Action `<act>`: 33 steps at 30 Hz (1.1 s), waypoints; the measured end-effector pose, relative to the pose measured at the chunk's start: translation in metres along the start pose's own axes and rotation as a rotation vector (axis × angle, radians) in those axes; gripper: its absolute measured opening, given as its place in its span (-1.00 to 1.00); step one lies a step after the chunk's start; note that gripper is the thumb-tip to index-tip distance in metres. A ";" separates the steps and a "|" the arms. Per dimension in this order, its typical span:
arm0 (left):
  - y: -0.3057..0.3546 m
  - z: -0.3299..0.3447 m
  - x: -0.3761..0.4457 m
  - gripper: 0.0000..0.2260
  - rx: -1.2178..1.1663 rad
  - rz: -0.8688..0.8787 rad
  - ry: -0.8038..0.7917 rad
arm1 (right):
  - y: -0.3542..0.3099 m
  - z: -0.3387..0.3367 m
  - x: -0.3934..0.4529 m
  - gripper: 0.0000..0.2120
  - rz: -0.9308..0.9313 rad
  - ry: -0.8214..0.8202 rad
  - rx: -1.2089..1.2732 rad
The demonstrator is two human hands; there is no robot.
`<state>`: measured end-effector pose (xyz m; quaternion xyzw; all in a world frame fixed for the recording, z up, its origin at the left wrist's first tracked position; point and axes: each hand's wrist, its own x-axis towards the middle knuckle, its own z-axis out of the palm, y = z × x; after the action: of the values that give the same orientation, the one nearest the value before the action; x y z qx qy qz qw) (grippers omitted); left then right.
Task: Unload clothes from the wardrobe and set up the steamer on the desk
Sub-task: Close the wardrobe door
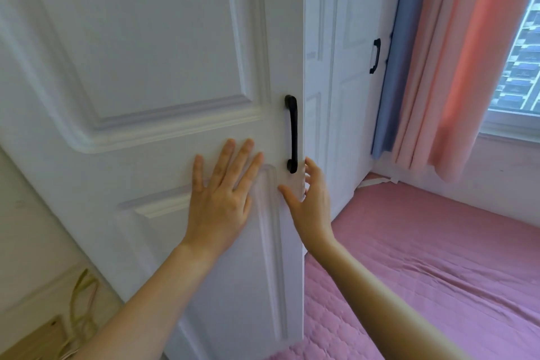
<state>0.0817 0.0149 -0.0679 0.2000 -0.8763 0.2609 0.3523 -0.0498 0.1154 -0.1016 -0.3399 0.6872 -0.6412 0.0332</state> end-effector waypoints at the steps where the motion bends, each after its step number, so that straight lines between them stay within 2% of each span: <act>1: -0.002 0.006 0.003 -0.41 0.022 -0.008 -0.002 | 0.002 0.005 0.008 -0.33 -0.002 -0.014 0.012; 10: -0.023 0.043 0.018 -0.41 0.185 -0.047 0.002 | 0.019 0.050 0.048 -0.19 -0.064 -0.126 0.025; 17: -0.035 0.064 0.022 -0.47 0.347 -0.051 0.028 | 0.044 0.075 0.051 -0.14 -0.334 -0.272 -0.206; 27: -0.052 0.085 0.030 -0.46 0.499 -0.083 0.000 | 0.060 0.110 0.068 -0.13 -0.522 -0.418 -0.386; 33: -0.057 0.091 0.031 -0.48 0.529 -0.069 -0.008 | 0.067 0.130 0.076 -0.09 -0.590 -0.388 -0.516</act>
<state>0.0447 -0.0897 -0.0835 0.3159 -0.7716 0.4680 0.2929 -0.0739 -0.0381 -0.1548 -0.6329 0.6794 -0.3550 -0.1091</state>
